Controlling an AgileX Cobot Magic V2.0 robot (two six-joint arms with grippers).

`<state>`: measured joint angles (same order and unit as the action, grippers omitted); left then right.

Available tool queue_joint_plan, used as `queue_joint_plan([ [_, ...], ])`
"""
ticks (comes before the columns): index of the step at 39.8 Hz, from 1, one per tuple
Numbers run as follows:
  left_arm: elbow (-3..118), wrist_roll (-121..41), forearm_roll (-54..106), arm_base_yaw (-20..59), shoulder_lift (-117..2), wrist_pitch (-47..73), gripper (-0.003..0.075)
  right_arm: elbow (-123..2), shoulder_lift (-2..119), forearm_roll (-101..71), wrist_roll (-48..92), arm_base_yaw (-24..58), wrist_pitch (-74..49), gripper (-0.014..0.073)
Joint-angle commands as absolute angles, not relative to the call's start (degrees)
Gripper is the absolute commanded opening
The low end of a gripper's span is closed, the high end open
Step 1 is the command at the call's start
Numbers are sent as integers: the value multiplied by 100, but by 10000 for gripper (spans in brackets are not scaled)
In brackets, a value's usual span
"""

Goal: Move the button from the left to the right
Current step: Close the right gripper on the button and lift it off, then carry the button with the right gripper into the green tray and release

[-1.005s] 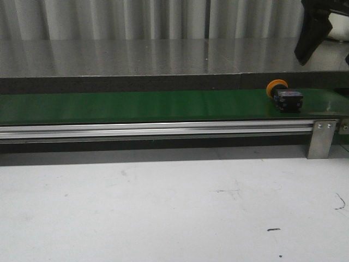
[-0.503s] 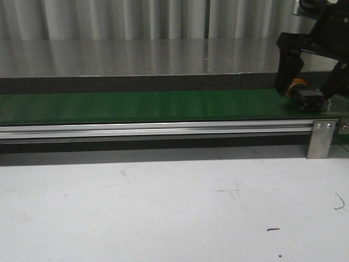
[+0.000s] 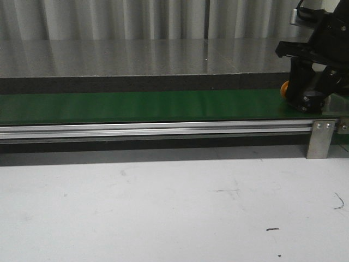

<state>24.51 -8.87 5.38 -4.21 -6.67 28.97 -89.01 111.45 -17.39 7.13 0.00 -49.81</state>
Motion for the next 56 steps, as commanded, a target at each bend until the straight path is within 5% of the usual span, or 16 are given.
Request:
queue_joint_plan([
  [1,2591,-862,613,-377,-735,2426,-21,-9136,10823,-1817,772,-10,-4958,255],
  [39,2591,-862,613,-377,-735,2426,-21,-9149,9803,-1822,777,-215,-5080,255],
  [56,2591,-862,613,-377,-735,2426,-21,-9125,9803,-1772,965,-1858,-5171,255],
])
